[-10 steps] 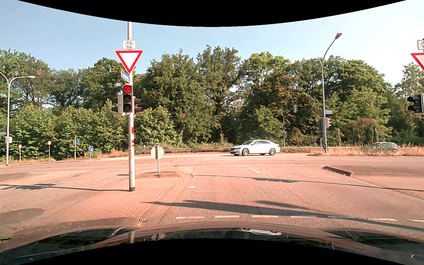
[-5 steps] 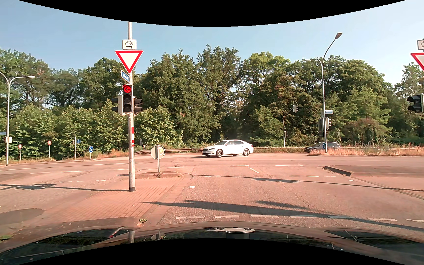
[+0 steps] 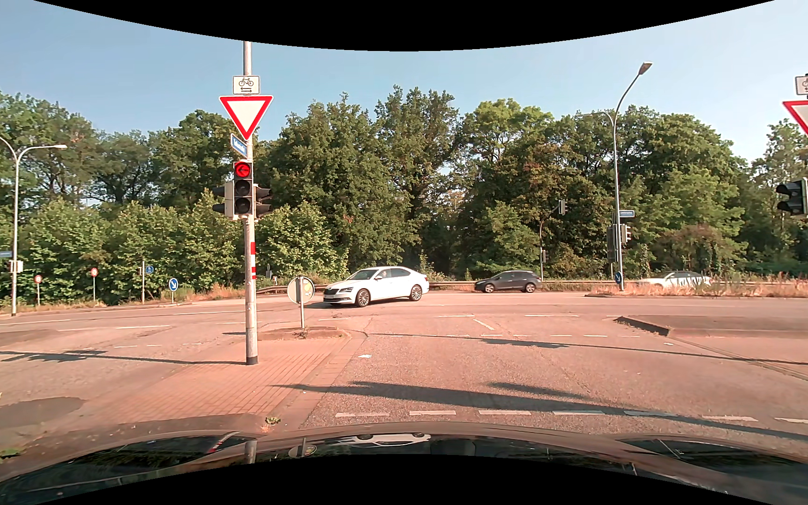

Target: Follow the waypoints while adhering to traffic rules and regulations

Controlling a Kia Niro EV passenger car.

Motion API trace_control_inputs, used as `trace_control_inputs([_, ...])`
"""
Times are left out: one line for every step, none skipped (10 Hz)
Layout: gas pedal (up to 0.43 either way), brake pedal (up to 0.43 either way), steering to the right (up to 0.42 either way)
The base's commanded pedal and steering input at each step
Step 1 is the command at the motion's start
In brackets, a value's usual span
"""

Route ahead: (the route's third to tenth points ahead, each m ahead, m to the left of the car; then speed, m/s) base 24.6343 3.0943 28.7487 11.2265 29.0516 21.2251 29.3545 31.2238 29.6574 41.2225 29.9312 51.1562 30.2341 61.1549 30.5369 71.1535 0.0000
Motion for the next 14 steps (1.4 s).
trace_control_inputs([0.000, 0.311, -0.001])
trace_control_inputs([0.000, 0.305, -0.001])
trace_control_inputs([0.000, 0.305, -0.001])
trace_control_inputs([0.000, 0.311, -0.001])
trace_control_inputs([0.000, 0.305, -0.001])
trace_control_inputs([0.000, 0.305, -0.001])
trace_control_inputs([0.000, 0.305, -0.001])
trace_control_inputs([0.000, 0.305, -0.001])
trace_control_inputs([0.000, 0.305, -0.001])
trace_control_inputs([0.000, 0.305, -0.001])
trace_control_inputs([0.000, 0.311, -0.001])
trace_control_inputs([0.000, 0.305, -0.001])
trace_control_inputs([0.000, 0.305, -0.001])
trace_control_inputs([0.000, 0.311, -0.001])
